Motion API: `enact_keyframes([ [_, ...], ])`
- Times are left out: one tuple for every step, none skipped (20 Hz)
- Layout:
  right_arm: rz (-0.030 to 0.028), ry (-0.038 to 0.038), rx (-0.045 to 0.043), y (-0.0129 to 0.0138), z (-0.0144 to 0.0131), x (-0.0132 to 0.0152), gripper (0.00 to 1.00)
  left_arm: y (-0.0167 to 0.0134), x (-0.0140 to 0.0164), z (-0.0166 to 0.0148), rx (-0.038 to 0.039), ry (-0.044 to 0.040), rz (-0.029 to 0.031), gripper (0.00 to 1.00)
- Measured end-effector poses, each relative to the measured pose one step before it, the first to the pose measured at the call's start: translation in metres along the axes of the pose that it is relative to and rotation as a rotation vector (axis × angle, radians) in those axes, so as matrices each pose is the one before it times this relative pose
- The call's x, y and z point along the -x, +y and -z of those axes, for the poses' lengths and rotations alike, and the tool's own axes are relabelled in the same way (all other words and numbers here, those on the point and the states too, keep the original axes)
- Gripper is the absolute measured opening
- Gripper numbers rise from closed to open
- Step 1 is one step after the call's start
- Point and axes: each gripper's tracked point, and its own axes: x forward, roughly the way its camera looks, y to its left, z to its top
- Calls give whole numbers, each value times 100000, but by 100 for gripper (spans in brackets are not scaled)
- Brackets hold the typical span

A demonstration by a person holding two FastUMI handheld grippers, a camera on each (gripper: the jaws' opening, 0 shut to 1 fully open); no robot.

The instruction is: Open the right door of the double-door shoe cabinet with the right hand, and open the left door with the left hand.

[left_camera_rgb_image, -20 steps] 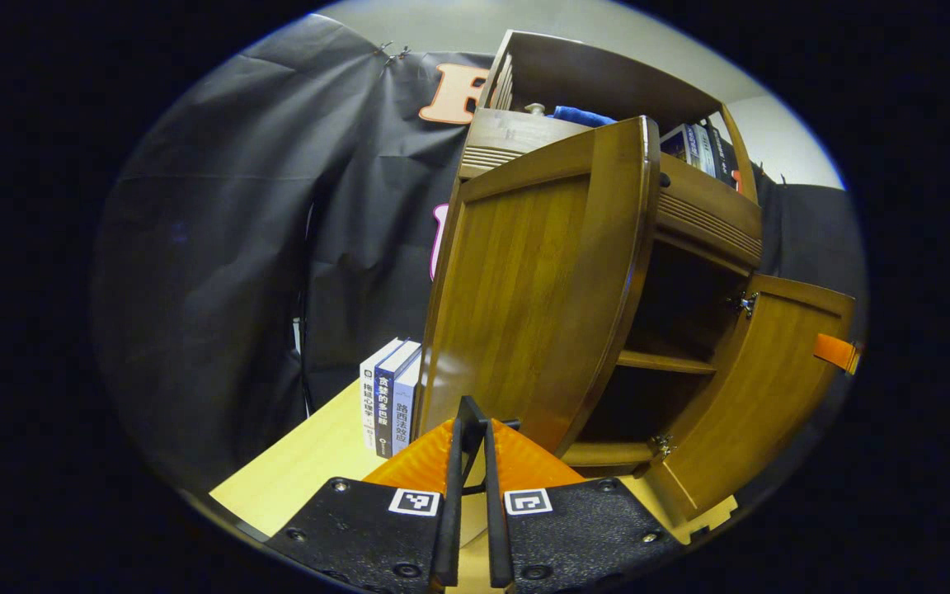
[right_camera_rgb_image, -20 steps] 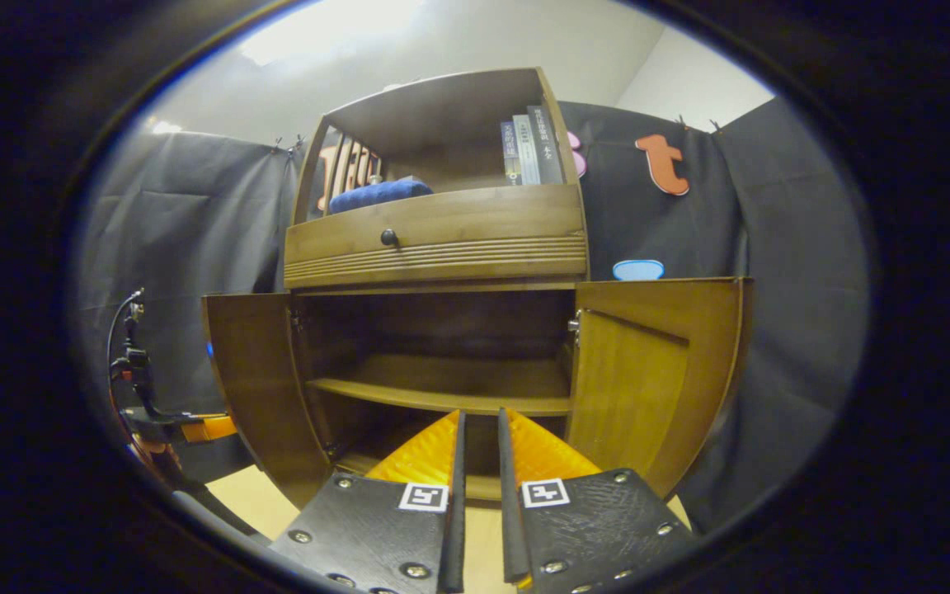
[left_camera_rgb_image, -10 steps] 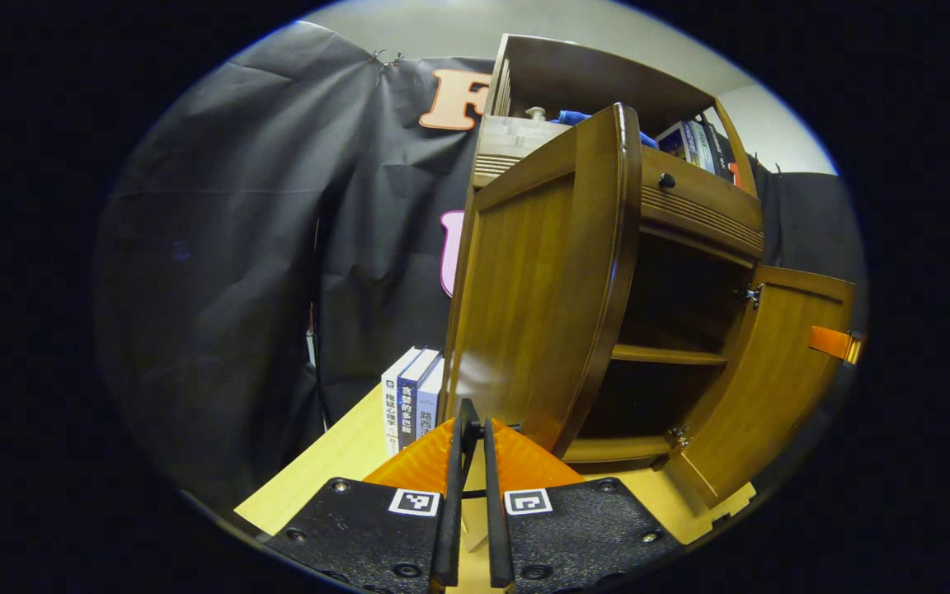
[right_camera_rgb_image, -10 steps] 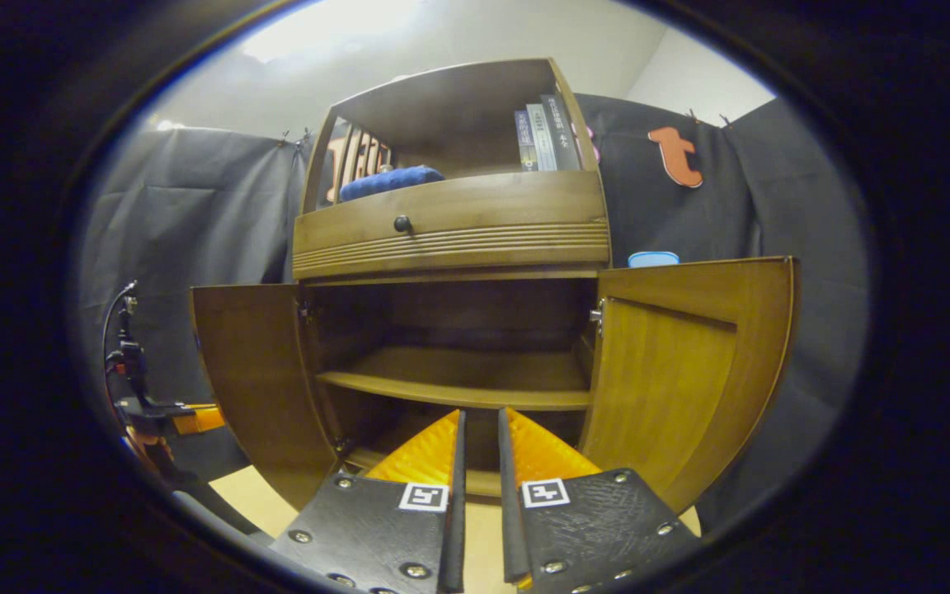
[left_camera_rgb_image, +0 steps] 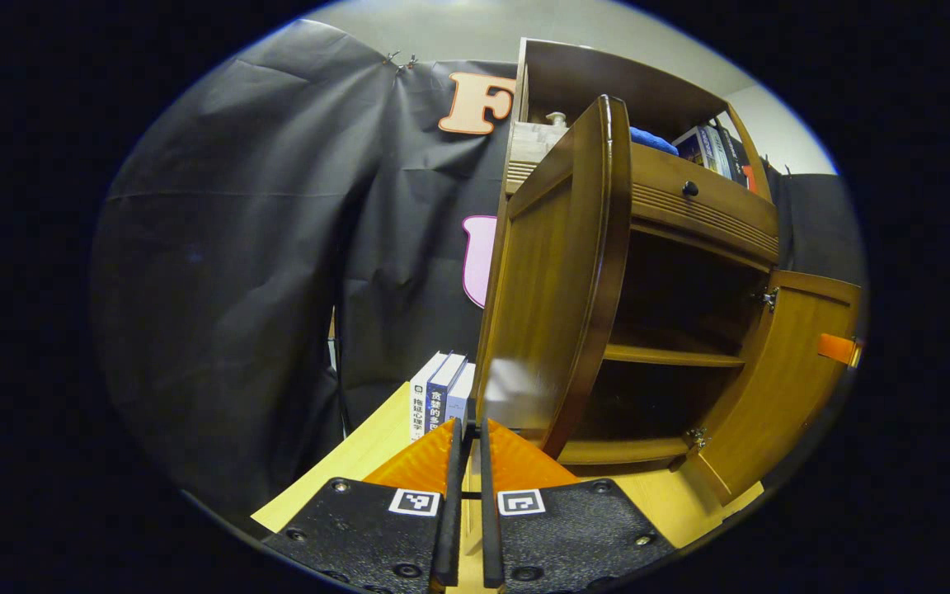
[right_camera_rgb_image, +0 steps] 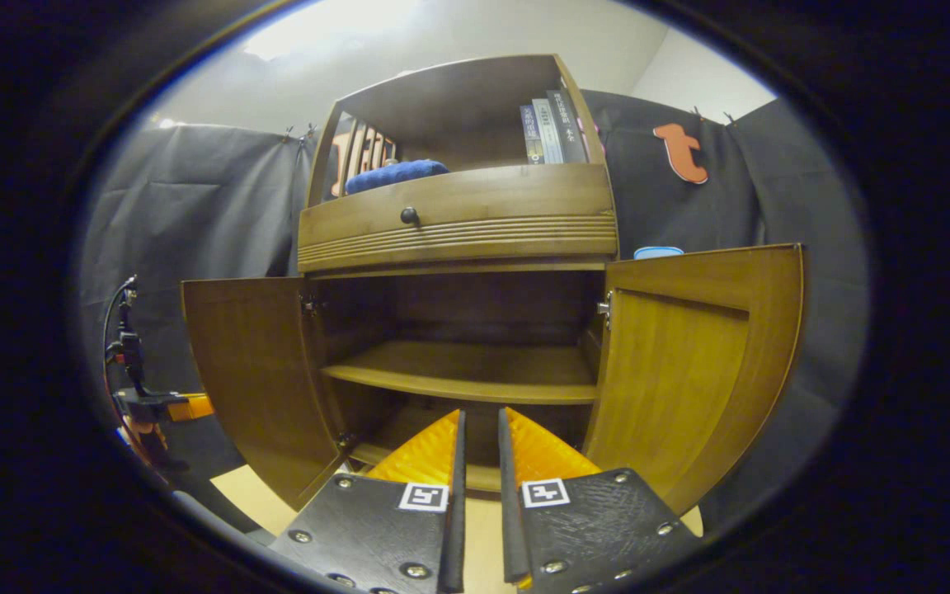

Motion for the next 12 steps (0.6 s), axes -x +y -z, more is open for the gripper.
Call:
enact_keyframes([
  [33, 171, -243, 10, 4, -2, 18, 402, 16, -19, -1044, 291, -617, 11],
  [-25, 370, -209, 73, 104, 84, 18, 448, 117, -250, -1019, -7, -958, 10],
  [114, 96, -103, 11, 1, 40, 18, 482, 174, -154, -595, -267, -902, 9],
  [-15, 293, -193, 34, 44, 57, 18, 289, 214, -250, -305, -171, -604, 8],
  [-100, 357, -294, 52, 19, -12, 18, 191, 52, -86, 145, -415, -534, 8],
  [-179, 284, -408, 103, 37, 91, 18, 97, 194, -152, 406, -248, -419, 8],
  [-253, 212, -395, 92, 24, 17, 18, 11, 54, 29, 524, -146, -196, 0],
  [-233, 232, -272, 132, 43, 73, 18, -99, 103, -6, 215, 53, -3, 9],
  [-114, 129, -65, 25, -36, -12, 18, -26, 77, 74, -387, 155, -255, 9],
  [62, 169, 13, -15, 60, 61, 18, 110, 19, -56, -913, 52, -628, 9],
  [78, 83, -14, -92, 58, 15, 18, 258, 128, -122, -1156, -54, -905, 8],
  [37, 67, -166, 24, 26, 27, 18, 237, 13, -164, -266, -225, -827, 9],
])
